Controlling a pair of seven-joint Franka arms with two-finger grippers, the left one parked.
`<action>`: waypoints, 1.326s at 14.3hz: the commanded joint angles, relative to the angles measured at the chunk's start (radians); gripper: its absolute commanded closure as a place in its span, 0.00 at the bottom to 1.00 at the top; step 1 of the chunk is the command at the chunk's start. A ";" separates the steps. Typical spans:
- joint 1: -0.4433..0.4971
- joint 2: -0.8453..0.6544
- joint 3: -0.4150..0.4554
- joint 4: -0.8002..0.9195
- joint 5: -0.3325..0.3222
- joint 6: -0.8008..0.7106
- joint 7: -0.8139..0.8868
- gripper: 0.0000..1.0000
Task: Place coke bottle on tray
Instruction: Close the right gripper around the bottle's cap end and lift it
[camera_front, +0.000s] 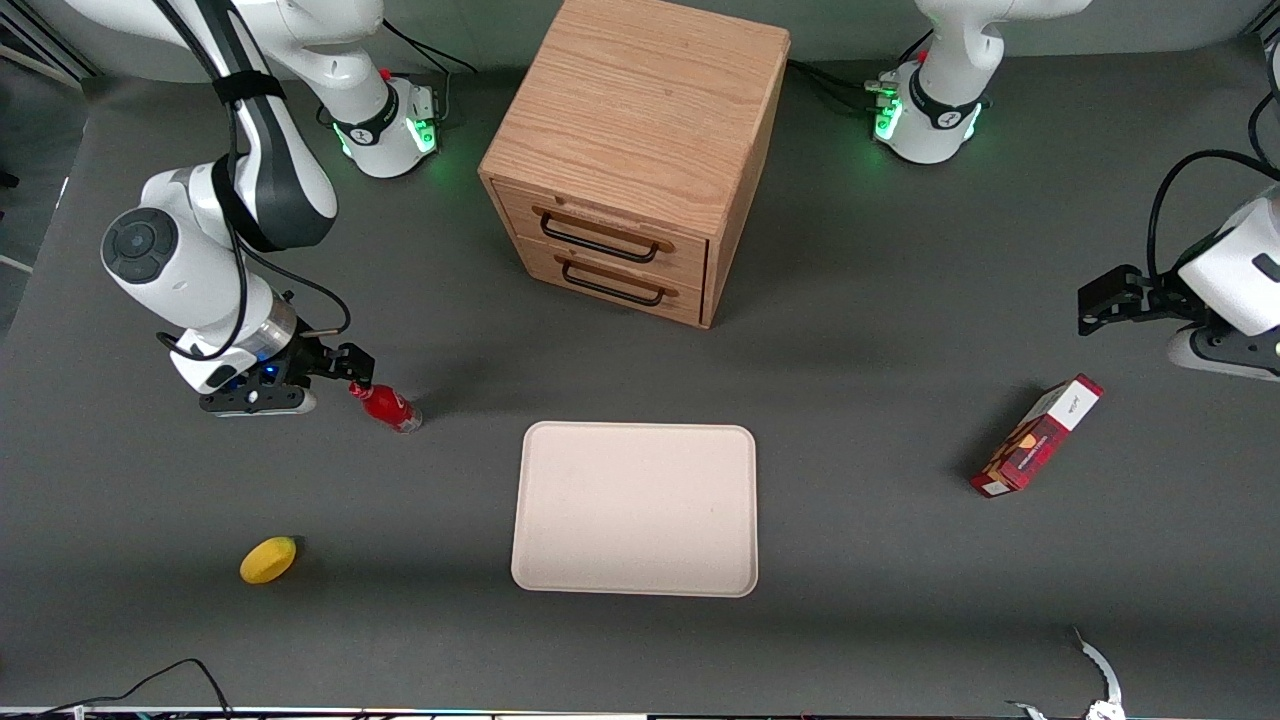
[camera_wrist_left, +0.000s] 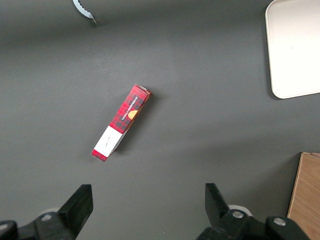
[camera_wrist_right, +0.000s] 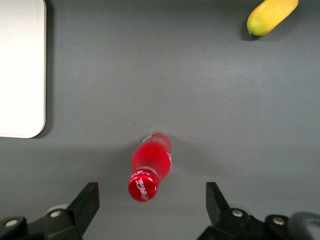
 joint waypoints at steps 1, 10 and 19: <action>-0.003 0.014 0.006 -0.023 -0.017 0.060 -0.015 0.06; -0.003 0.037 0.023 -0.085 -0.017 0.155 -0.013 0.20; -0.004 0.027 0.023 -0.085 -0.017 0.150 -0.013 0.70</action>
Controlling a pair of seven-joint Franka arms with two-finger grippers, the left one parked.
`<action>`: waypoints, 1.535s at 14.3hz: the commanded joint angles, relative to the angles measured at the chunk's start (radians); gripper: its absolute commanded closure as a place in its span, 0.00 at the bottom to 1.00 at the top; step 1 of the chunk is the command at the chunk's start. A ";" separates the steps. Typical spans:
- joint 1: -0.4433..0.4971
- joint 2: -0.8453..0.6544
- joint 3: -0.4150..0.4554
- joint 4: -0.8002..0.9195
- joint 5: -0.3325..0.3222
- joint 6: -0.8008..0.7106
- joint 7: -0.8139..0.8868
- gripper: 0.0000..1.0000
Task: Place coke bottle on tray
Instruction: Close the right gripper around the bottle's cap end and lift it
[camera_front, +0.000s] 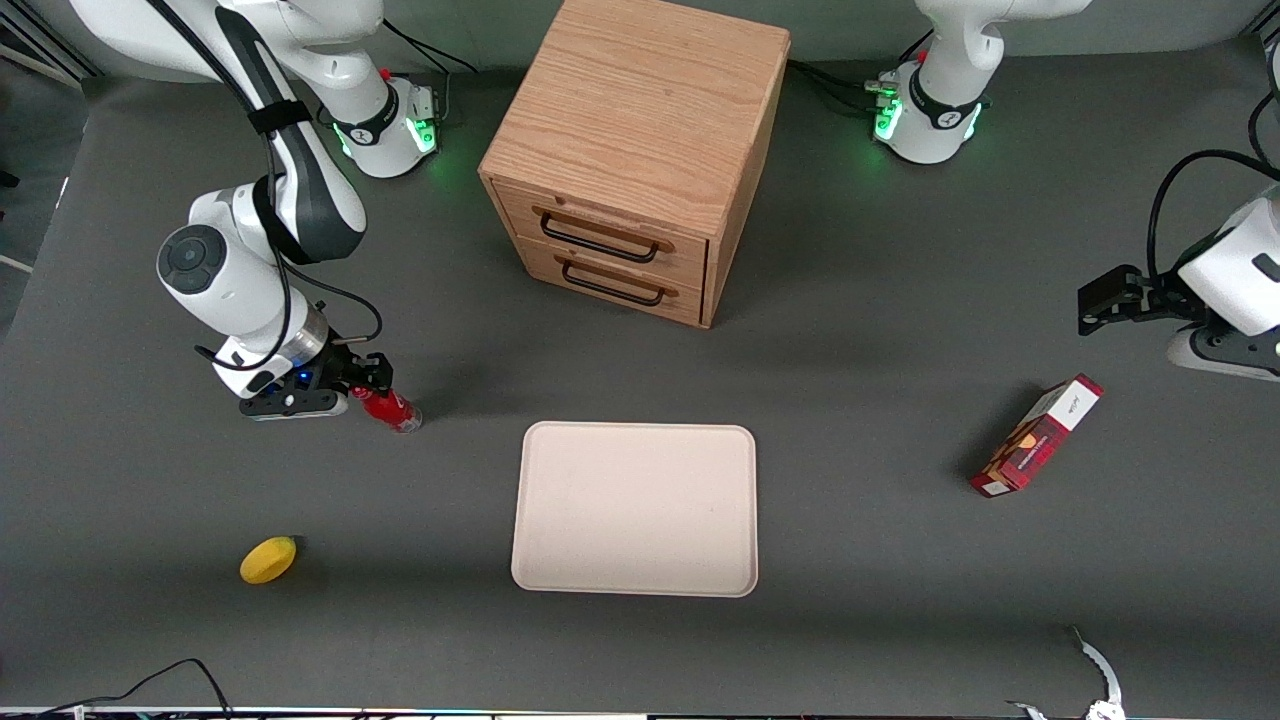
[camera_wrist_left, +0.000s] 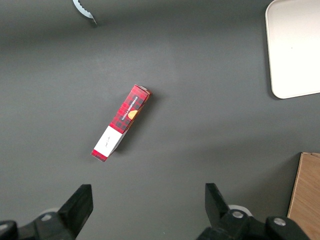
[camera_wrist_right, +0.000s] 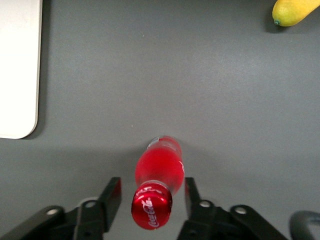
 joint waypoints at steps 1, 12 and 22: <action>-0.004 -0.016 0.004 -0.009 -0.015 0.011 -0.012 0.87; -0.011 -0.117 0.009 0.293 -0.011 -0.505 -0.015 1.00; -0.015 -0.137 0.006 0.602 0.000 -0.852 -0.035 1.00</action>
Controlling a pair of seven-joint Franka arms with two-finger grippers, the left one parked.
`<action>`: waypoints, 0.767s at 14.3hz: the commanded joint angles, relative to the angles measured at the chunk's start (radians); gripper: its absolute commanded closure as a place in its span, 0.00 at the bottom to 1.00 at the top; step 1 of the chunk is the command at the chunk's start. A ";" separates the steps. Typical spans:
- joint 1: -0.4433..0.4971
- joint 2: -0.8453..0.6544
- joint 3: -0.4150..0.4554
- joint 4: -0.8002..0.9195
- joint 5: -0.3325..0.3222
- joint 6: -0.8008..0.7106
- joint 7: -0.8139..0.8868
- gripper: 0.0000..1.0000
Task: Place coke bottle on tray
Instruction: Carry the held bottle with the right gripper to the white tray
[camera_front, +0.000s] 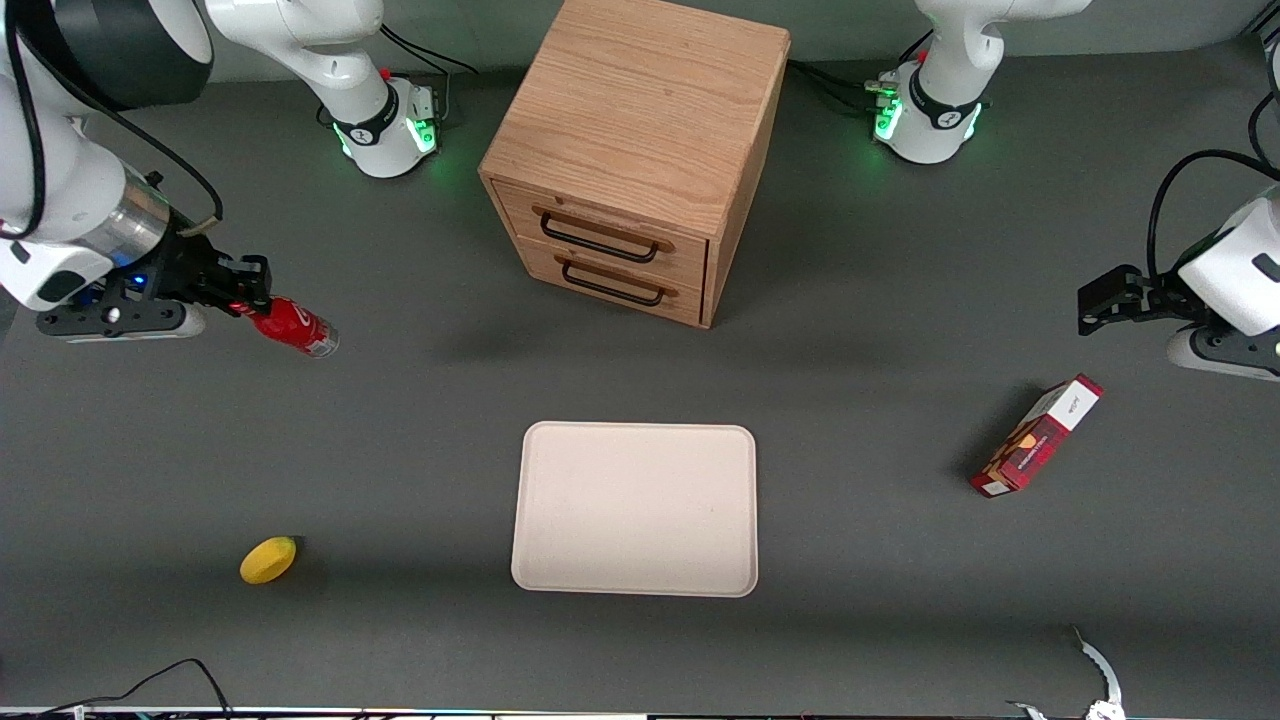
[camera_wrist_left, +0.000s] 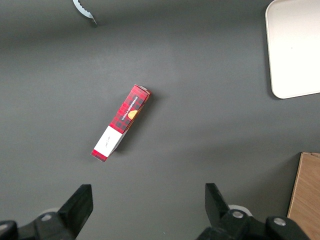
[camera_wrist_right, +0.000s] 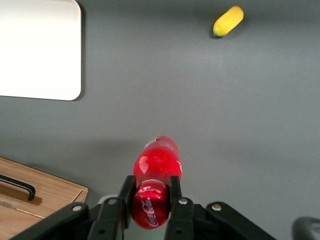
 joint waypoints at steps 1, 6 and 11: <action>-0.004 0.029 0.004 0.088 0.003 -0.037 -0.020 1.00; 0.052 0.159 0.021 0.241 0.006 -0.037 0.084 1.00; 0.190 0.379 0.014 0.474 -0.008 -0.027 0.180 1.00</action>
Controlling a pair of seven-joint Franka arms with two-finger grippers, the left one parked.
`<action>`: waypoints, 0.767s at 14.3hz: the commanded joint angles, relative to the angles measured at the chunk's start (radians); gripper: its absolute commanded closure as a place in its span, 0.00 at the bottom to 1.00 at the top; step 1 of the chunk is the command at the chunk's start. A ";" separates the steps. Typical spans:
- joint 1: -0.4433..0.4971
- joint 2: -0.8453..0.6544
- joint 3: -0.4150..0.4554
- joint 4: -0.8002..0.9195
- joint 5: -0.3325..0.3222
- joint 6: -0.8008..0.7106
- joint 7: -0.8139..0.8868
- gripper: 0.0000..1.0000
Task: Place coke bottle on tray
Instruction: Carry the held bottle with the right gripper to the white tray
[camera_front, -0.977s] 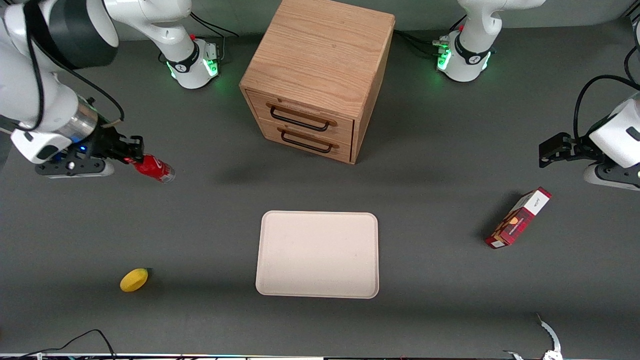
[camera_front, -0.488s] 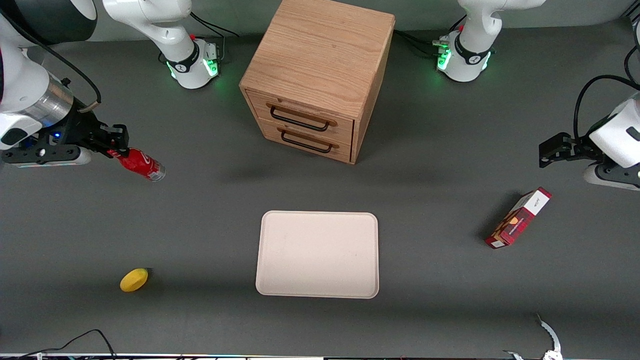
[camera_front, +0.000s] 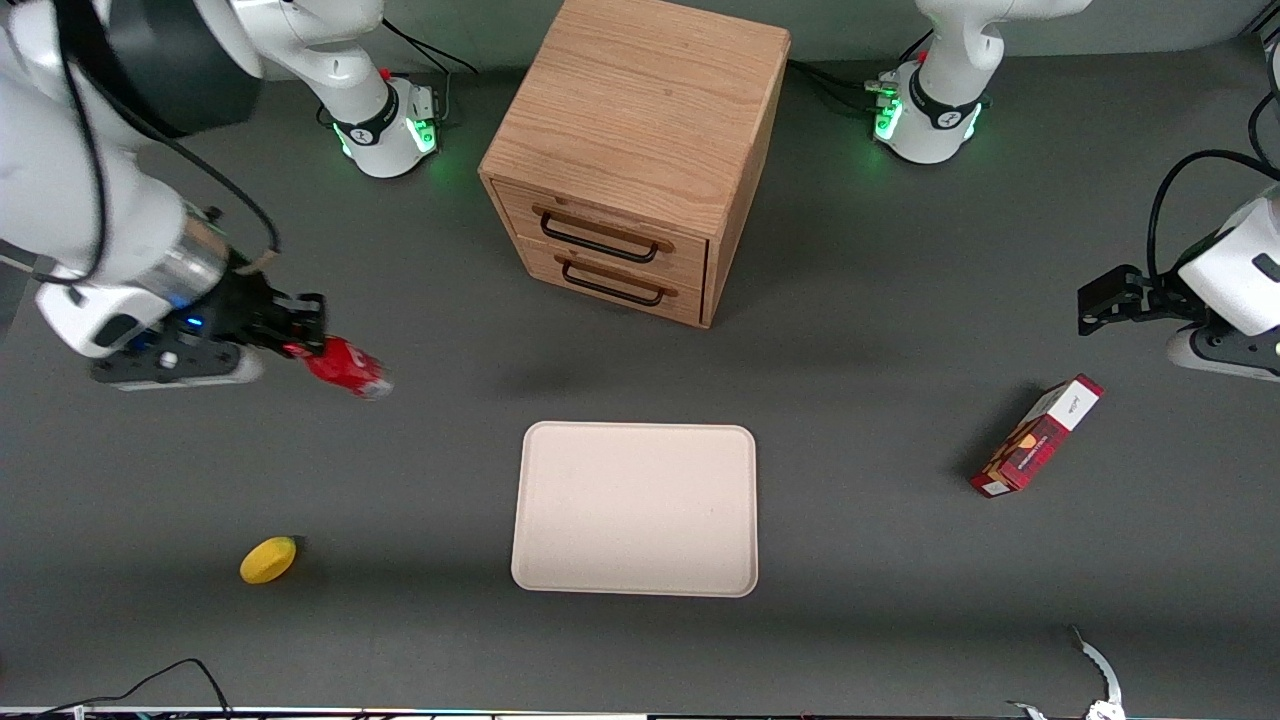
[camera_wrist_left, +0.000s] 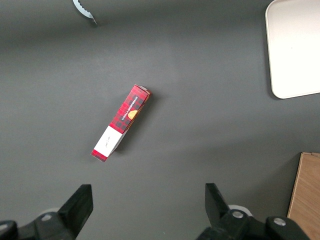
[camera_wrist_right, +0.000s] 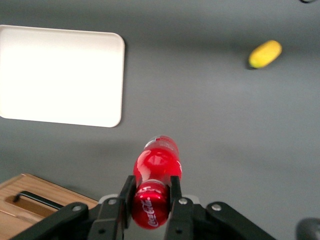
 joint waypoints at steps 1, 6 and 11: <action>0.062 0.173 -0.005 0.225 -0.014 -0.025 0.037 1.00; 0.097 0.310 -0.007 0.305 -0.014 0.119 -0.056 1.00; 0.131 0.407 -0.010 0.305 -0.015 0.286 -0.067 1.00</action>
